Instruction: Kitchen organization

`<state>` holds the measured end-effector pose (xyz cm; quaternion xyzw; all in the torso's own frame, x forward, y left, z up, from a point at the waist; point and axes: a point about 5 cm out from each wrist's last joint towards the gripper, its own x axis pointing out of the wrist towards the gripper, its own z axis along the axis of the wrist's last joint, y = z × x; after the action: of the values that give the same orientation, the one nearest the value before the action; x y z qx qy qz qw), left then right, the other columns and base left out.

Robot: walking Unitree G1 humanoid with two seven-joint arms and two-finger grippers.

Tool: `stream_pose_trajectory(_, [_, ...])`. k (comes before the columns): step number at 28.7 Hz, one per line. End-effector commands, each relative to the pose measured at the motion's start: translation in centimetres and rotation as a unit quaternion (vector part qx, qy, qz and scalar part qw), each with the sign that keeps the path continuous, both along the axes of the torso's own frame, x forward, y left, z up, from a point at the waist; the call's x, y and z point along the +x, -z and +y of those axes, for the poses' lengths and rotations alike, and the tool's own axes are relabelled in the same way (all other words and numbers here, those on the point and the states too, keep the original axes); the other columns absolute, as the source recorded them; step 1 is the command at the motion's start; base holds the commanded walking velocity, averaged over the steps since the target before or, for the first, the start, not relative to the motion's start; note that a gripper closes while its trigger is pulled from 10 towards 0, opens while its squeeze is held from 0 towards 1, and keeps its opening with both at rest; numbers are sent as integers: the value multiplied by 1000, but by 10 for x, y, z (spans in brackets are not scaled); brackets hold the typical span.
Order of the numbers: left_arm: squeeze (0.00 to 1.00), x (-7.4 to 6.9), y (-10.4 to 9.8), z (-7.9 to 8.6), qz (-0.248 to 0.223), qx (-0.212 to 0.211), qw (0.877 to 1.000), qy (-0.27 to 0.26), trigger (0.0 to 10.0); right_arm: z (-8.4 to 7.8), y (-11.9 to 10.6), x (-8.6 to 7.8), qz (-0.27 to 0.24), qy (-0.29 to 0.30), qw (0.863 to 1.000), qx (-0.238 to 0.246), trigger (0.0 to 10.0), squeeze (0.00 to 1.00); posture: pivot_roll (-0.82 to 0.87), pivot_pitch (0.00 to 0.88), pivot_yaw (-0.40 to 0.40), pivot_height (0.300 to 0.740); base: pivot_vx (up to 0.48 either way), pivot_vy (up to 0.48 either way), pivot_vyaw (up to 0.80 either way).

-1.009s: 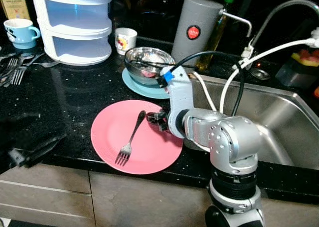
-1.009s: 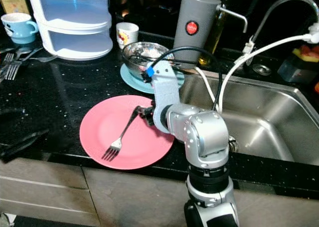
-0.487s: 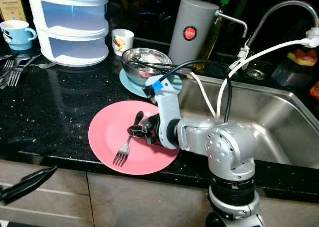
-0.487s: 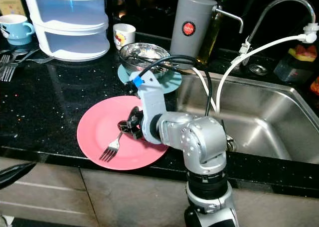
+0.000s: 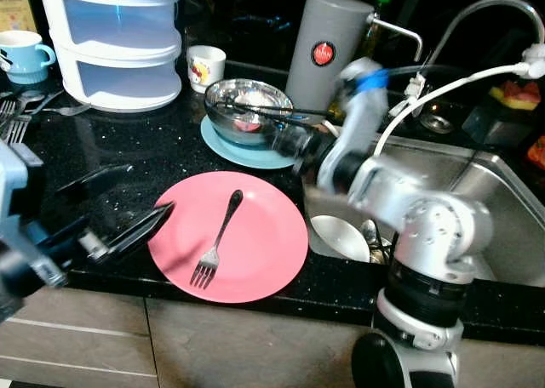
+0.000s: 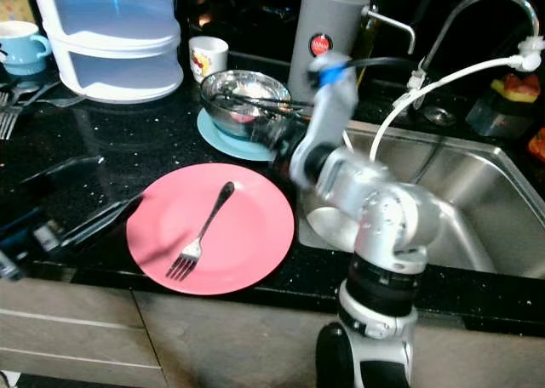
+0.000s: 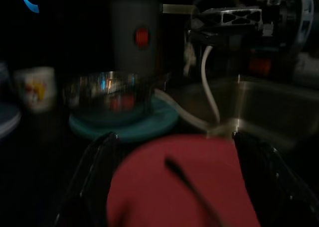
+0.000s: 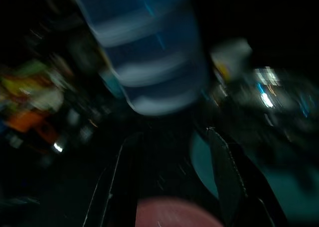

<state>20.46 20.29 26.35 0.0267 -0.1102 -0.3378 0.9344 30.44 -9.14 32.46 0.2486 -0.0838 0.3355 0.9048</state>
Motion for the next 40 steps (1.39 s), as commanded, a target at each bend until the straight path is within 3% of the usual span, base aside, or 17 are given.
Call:
stream_pose_trajectory(1, [0, 8, -5, -10, -17, -42, 999, 4, 10000, 21, 2, -5, 2, -69, 990, 124, 10000, 0, 143, 0, -125, 740, 0, 0, 0])
stream_pose_trajectory(5, [0, 16, -3, -15, -14, -37, 999, -14, 10000, 16, 2, -2, -9, -61, 990, 127, 10000, 0, 142, 0, -116, 740, 0, 0, 0])
stream_pose_trajectory(11, [0, 25, -8, -18, -19, -64, 997, -34, 10000, 9, 12, 8, 5, -31, 991, 133, 10000, 0, 156, 0, -107, 740, 0, 0, 0])
stream_pose_trajectory(22, [0, 29, -6, -29, -19, -71, 997, -34, 10000, 17, 17, 10, -2, -36, 992, 119, 10000, 0, 164, 0, -109, 740, -110, 0, 0])
stream_pose_trajectory(40, [0, 34, -2, -36, -18, -72, 997, -38, 10000, 22, 20, 9, -12, -36, 994, 106, 10000, 0, 159, 0, -101, 740, -213, 208, 0])
